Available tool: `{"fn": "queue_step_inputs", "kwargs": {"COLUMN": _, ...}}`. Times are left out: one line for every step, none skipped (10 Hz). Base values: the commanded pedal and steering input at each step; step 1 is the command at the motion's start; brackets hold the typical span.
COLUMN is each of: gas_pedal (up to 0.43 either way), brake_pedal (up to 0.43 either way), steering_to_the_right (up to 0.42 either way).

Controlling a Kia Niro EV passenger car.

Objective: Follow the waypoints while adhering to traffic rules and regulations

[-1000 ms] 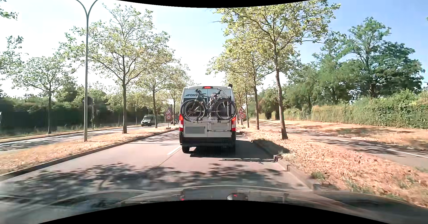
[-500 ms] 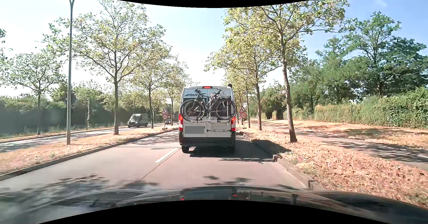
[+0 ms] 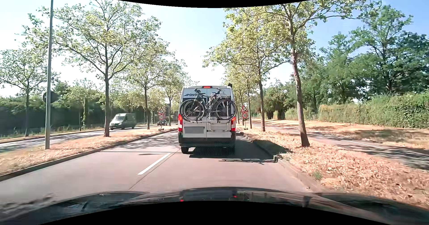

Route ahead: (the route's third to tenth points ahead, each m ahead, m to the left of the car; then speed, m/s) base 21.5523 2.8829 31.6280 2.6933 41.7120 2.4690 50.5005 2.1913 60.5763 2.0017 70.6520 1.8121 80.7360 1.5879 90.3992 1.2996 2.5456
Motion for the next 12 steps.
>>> {"fn": "queue_step_inputs", "kwargs": {"gas_pedal": 0.0, "brake_pedal": 0.0, "steering_to_the_right": 0.006}}
{"fn": "queue_step_inputs", "kwargs": {"gas_pedal": 0.0, "brake_pedal": 0.0, "steering_to_the_right": 0.006}}
{"fn": "queue_step_inputs", "kwargs": {"gas_pedal": 0.0, "brake_pedal": 0.0, "steering_to_the_right": 0.006}}
{"fn": "queue_step_inputs", "kwargs": {"gas_pedal": 0.0, "brake_pedal": 0.0, "steering_to_the_right": 0.006}}
{"fn": "queue_step_inputs", "kwargs": {"gas_pedal": 0.0, "brake_pedal": 0.0, "steering_to_the_right": 0.006}}
{"fn": "queue_step_inputs", "kwargs": {"gas_pedal": 0.0, "brake_pedal": 0.0, "steering_to_the_right": 0.006}}
{"fn": "queue_step_inputs", "kwargs": {"gas_pedal": 0.0, "brake_pedal": 0.0, "steering_to_the_right": 0.005}}
{"fn": "queue_step_inputs", "kwargs": {"gas_pedal": 0.0, "brake_pedal": 0.0, "steering_to_the_right": 0.005}}
{"fn": "queue_step_inputs", "kwargs": {"gas_pedal": 0.0, "brake_pedal": 0.0, "steering_to_the_right": 0.005}}
{"fn": "queue_step_inputs", "kwargs": {"gas_pedal": 0.0, "brake_pedal": 0.0, "steering_to_the_right": 0.005}}
{"fn": "queue_step_inputs", "kwargs": {"gas_pedal": 0.0, "brake_pedal": 0.006, "steering_to_the_right": 0.005}}
{"fn": "queue_step_inputs", "kwargs": {"gas_pedal": 0.0, "brake_pedal": 0.024, "steering_to_the_right": 0.004}}
